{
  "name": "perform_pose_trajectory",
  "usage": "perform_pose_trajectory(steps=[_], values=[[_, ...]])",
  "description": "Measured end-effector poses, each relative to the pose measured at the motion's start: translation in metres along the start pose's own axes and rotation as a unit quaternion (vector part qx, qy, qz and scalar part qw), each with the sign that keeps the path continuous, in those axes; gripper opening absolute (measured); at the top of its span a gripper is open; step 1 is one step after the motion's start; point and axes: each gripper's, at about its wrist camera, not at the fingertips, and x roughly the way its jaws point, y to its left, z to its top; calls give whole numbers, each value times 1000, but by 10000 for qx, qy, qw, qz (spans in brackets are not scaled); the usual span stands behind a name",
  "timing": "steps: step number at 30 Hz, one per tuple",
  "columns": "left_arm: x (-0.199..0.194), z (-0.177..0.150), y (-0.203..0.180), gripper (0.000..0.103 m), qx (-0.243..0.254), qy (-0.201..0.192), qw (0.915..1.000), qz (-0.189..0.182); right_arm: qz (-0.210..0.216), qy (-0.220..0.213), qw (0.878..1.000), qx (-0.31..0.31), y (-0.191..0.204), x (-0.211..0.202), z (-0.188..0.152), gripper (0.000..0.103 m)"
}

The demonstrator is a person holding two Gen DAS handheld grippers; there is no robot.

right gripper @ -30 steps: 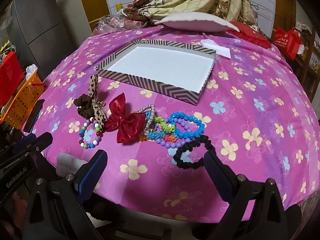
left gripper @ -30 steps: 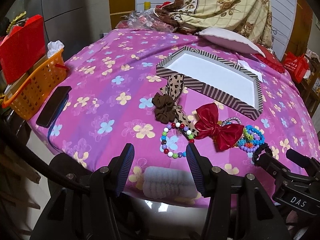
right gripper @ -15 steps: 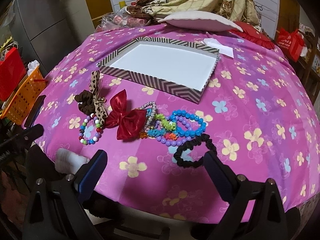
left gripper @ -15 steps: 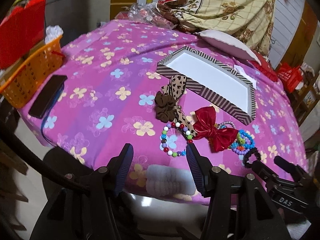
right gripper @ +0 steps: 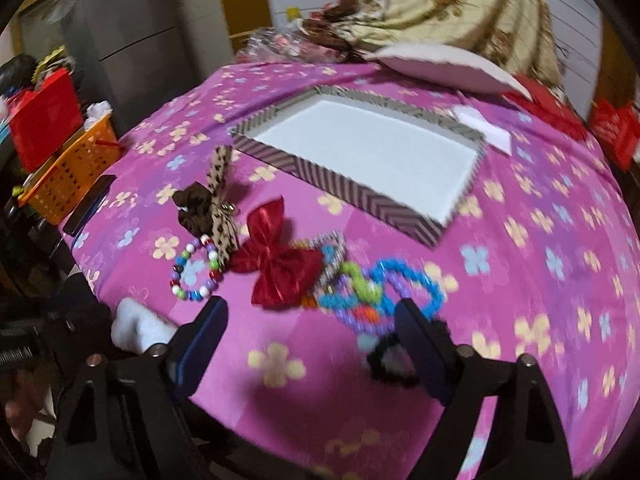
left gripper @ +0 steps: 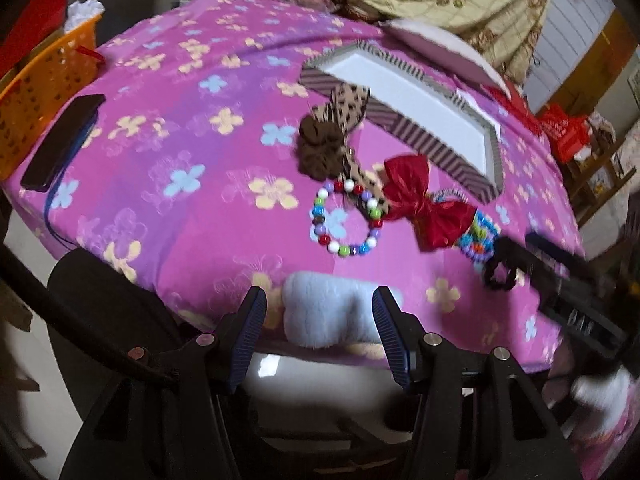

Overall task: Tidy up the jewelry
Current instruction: 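Close left tool on the white scrunchie while right tool grasps the red bow, then carry the scrunchie with left tool into the tray while right tool places the bow beside it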

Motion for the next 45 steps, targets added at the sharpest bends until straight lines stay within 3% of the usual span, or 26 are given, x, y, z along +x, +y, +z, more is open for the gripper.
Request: perform_pose_trajectory(steps=[10,14,20,24,28,30,32,39,45], values=[[22,5,3,60,348,467,9982,114,485,504,9881,-1368,27,48,40,72],[32,6,-2,60,518,763,9957,14,389,775,9787,-1859,36,65,40,72],[49,8,-5,62,517,1074,9928,-125,332,1072,9719,-2067,34,86,38,71],[54,9,-6,62,464,1124,9922,-263,425,1241,9697,-2060,33,98,37,51],[54,9,-2,40,435,1108,9914,-546,514,1315,9644,-2237,37,100,35,29],[50,9,-3,32,473,1022,9922,-543,581,1273,9651,-2212,36,97,35,20],[44,10,-5,28,483,913,9932,-534,680,1208,9699,-2000,30,91,39,19],[19,34,-3,27,521,492,9954,-637,1118,695,9824,-1324,8,56,64,18],[2,77,-3,27,447,84,9963,-724,890,350,9933,-648,-15,54,93,18]])
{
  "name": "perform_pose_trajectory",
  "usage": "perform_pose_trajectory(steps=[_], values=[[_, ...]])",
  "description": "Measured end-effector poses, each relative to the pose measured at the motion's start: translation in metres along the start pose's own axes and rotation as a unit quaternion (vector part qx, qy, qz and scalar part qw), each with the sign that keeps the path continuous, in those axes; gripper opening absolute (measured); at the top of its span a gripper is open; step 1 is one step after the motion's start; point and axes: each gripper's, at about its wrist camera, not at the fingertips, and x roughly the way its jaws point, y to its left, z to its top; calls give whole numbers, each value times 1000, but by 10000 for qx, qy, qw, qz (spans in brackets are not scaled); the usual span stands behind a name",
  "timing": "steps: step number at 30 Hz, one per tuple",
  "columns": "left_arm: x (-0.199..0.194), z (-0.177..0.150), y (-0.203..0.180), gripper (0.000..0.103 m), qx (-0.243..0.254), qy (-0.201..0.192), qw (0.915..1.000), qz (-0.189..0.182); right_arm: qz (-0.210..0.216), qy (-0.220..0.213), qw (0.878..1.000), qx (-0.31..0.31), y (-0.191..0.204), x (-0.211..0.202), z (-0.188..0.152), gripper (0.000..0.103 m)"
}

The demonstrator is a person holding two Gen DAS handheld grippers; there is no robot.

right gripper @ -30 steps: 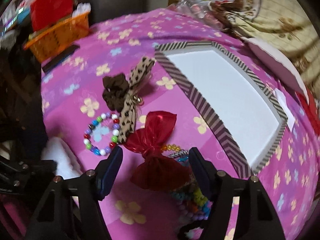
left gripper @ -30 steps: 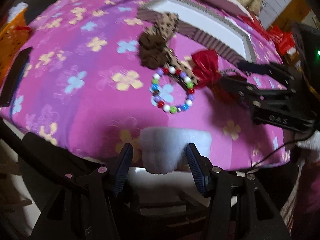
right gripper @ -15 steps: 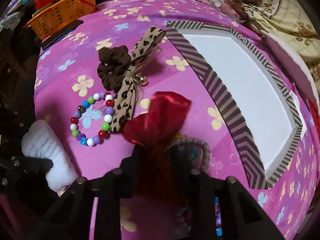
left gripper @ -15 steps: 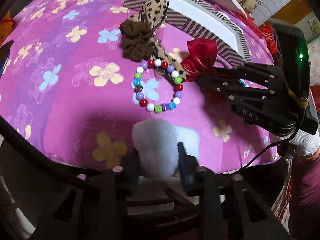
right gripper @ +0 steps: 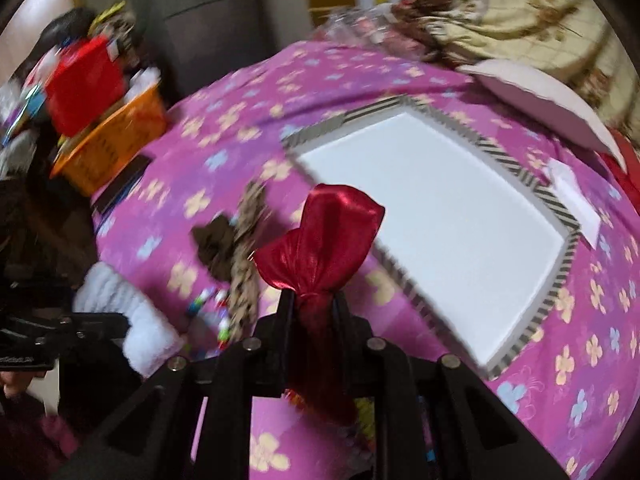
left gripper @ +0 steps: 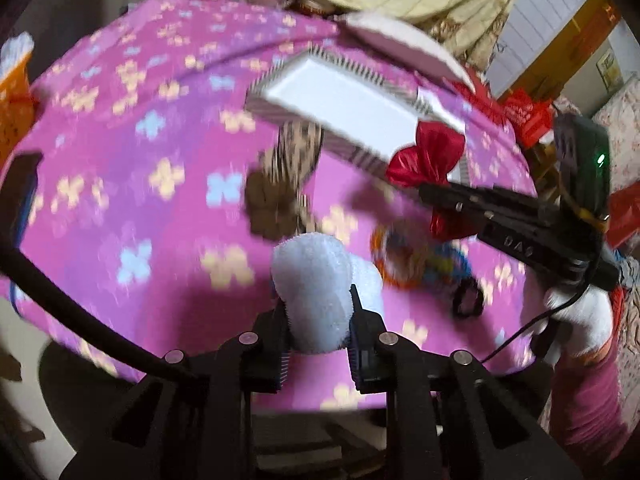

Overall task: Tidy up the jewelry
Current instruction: 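Carry the scrunchie with left tool into the tray while right tool places the bow beside it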

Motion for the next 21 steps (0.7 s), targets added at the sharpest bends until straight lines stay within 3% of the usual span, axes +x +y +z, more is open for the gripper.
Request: perform_pose_trajectory(steps=[3,9,16,21], values=[[0,36,-3,27,-3,-257,9997,61,-81,-159,9991,376,-14,3,17,18],[27,105,-8,28,68,-407,9991,99,-5,-174,9924,1220,-42,32,49,19],[94,184,3,28,102,-283,9987,405,168,-27,9791,2027,-66,84,69,19],[146,205,21,28,134,158,9966,799,277,77,9679,2497,-82,115,73,19]])
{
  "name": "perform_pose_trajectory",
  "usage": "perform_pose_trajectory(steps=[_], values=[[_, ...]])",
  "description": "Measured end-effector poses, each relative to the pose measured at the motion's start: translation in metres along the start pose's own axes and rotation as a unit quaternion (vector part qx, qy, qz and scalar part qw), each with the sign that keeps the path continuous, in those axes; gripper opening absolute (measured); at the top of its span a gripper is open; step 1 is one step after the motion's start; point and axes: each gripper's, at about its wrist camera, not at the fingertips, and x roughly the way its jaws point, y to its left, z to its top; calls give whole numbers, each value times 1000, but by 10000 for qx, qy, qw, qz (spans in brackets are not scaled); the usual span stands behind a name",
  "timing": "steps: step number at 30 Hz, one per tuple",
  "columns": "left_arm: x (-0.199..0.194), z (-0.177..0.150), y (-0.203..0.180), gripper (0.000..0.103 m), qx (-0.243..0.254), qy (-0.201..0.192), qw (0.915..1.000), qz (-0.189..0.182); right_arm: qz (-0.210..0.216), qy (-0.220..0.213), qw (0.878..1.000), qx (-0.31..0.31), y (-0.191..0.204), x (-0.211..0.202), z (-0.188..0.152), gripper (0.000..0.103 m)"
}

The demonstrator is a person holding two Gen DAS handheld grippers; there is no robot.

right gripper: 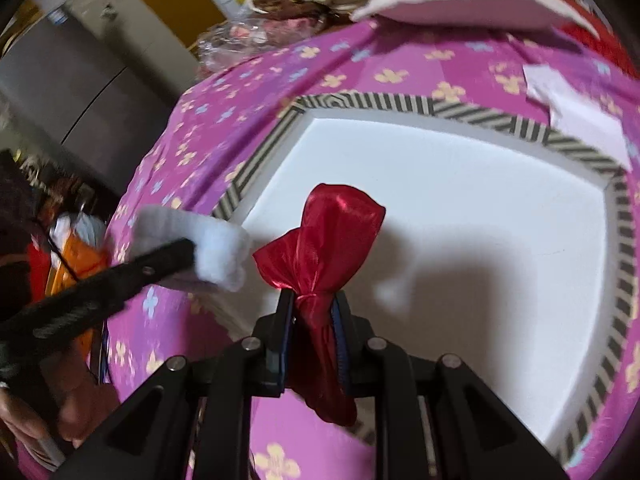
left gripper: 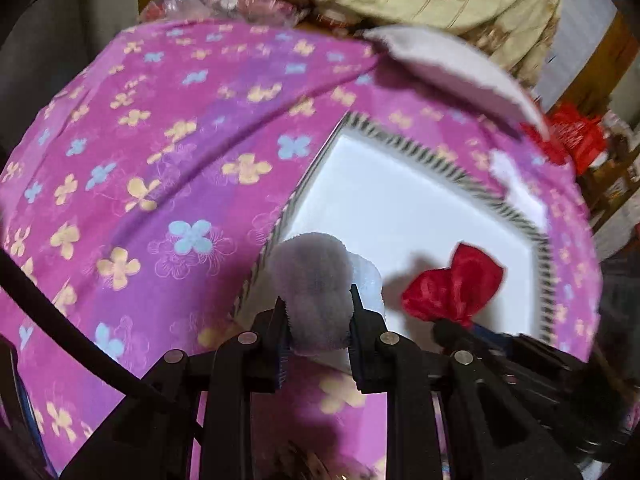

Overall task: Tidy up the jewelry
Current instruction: 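Carry the scrunchie with left tool into the tray while right tool places the bow beside it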

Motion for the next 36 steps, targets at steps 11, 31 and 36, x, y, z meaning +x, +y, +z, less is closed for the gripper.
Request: perform_pose_trajectory(steps=[11,31,36], values=[[7,-32,7,29,7,396,9992,-25,151,191,9997,63,-1,23,-4,20],[-56,-47,2,54,-90,-454,9989,25,-407,-411,9970,-506,0,-62,-39,55],[-85,-67,-7,54,-8,-875,9958,283,-485,-630,9938,-772,2,-97,-66,61]])
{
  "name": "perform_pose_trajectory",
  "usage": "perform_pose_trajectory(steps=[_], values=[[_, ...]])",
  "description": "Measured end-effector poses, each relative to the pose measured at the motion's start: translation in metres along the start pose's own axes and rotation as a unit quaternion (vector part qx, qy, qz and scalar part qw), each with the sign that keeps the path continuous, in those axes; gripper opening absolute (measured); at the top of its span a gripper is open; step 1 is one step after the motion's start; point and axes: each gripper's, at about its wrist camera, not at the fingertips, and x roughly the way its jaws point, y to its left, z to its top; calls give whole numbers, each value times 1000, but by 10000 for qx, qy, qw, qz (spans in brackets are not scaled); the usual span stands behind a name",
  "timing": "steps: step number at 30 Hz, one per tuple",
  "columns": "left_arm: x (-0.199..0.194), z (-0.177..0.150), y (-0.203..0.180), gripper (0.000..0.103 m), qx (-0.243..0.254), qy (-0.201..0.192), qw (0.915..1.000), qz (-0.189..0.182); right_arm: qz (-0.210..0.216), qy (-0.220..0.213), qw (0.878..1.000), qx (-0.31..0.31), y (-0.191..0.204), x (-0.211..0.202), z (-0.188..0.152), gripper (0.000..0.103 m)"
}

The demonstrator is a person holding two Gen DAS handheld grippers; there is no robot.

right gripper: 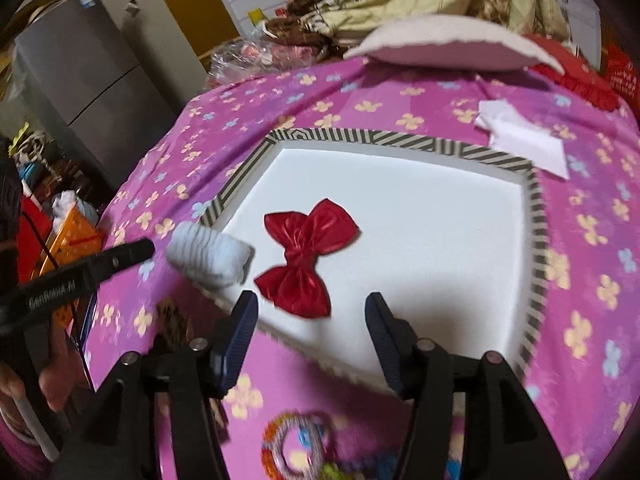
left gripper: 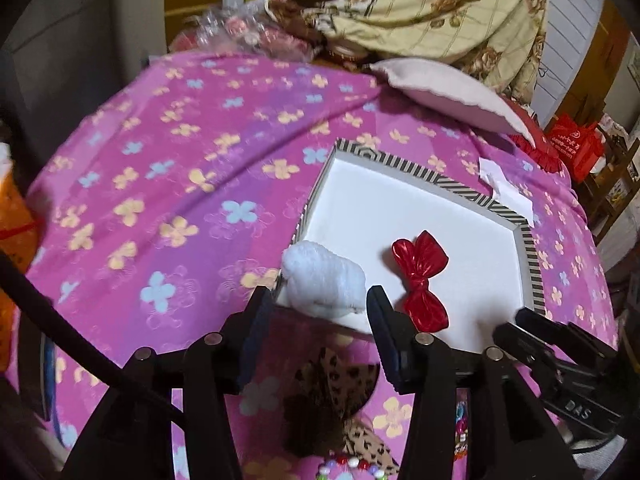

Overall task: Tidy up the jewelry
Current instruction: 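Carry the scrunchie with left tool into the tray while right tool places the bow beside it, then move left tool to the silver bangle while right tool reaches the black scrunchie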

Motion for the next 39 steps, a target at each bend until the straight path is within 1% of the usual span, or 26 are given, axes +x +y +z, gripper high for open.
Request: perform_pose_trajectory(steps=[2,4,11,14,20,26,30,34,37,39], values=[[-11,-9,-3,54,52,-135,9999,91,-34,-73,9999,-95,1,-13,-10,64],[-19,-18,-7,54,101,-185,9997,106,-54,-129,9998,-110,0,-23,-19,65],[-37,-48,-18,54,222,-307,9991,195,-172,-87,9995,-238,-5,-44,-51,65],[-40,-57,-21,54,243,-288,9991,180,-223,-94,9994,-256,-7,-51,-60,65],[-41,-75,-21,54,92,-128,9999,9,-319,-121,9990,-281,-17,-67,-79,65],[-29,-96,-34,54,102,234,9994,-220,-428,66,9985,-333,-29,-68,-102,65],[-16,-105,-49,54,184,459,9980,-384,-483,66,9984,-300,-38,-70,-114,65],[5,-111,-69,54,487,761,9938,-648,-544,96,9981,-265,-48,-75,-120,65],[19,-116,-81,54,783,1070,9872,-881,-544,121,9981,-245,-55,-79,-125,65],[27,-117,-88,54,971,1179,9834,-983,-540,137,9981,-246,-58,-80,-127,65]])
